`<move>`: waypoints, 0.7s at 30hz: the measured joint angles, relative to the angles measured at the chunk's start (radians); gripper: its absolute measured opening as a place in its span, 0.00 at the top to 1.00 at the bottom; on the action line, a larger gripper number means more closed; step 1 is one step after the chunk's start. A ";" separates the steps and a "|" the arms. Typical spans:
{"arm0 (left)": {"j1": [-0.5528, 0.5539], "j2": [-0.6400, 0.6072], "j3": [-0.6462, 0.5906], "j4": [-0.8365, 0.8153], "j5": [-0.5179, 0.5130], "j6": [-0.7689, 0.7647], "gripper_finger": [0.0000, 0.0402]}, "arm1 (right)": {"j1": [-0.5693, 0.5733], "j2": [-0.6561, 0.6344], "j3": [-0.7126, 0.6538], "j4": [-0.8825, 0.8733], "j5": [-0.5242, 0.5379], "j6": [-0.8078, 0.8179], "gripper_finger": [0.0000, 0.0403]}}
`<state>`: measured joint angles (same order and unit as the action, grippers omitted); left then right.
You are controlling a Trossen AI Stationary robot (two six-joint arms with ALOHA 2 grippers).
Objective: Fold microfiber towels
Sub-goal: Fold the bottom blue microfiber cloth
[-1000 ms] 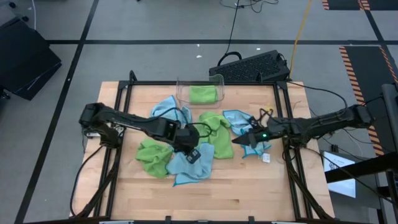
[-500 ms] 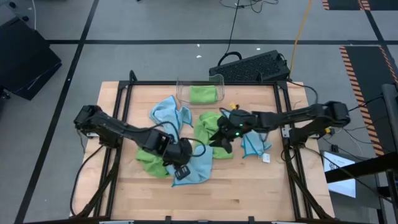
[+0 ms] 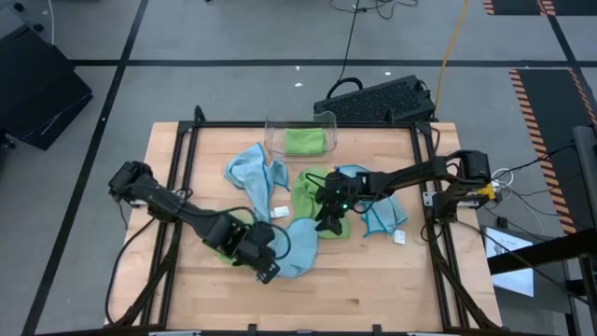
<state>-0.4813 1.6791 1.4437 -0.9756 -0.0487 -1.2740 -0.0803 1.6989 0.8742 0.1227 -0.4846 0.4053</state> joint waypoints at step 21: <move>-0.099 0.004 -0.127 0.040 0.001 -0.309 0.98 | 0.005 0.130 0.002 0.117 -0.096 -0.171 0.44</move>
<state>-0.5802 1.6829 1.3171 -0.9357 -0.0480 -1.5833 -0.0754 1.8286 0.8757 0.2401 -0.5808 0.2345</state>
